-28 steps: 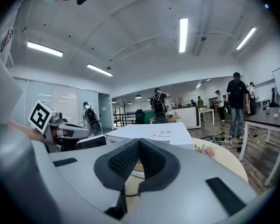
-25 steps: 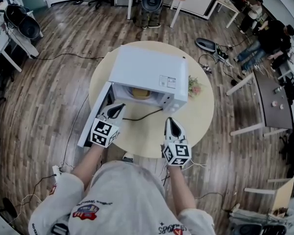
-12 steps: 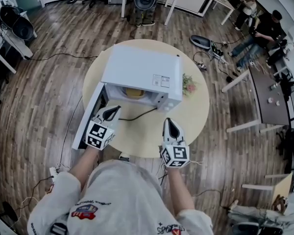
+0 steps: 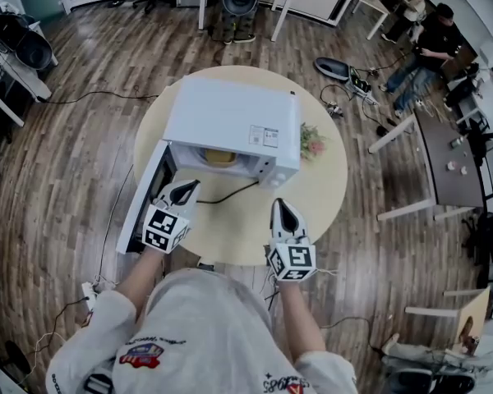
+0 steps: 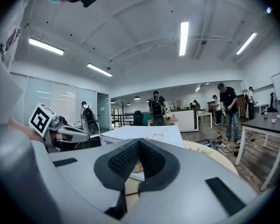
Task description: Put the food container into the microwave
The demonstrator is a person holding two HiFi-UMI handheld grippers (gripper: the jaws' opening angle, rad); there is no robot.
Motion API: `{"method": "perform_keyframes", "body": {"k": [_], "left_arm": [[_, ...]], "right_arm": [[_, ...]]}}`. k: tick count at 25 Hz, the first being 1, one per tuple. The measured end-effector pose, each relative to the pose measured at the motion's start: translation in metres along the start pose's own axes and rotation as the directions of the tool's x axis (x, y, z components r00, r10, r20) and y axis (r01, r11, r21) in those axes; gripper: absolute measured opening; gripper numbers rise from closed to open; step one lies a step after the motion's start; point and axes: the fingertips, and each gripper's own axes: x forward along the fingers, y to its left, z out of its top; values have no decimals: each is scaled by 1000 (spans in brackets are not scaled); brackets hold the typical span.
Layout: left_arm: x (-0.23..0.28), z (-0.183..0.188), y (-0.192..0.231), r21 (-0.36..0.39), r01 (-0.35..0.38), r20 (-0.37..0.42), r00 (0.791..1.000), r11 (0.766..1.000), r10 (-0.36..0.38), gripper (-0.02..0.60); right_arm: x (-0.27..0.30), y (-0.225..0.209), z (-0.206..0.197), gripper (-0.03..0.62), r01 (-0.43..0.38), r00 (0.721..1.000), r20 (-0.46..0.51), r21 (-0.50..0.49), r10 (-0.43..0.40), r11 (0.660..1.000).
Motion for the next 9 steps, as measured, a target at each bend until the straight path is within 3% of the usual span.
{"method": "perform_keyframes", "body": {"k": [9], "left_arm": [[12,-9,-1,-8,2,-21,1000,1000,-2,3]], "right_arm": [[5,-6,-2,-9,-12,1000,-5,2,12,1000]]}}
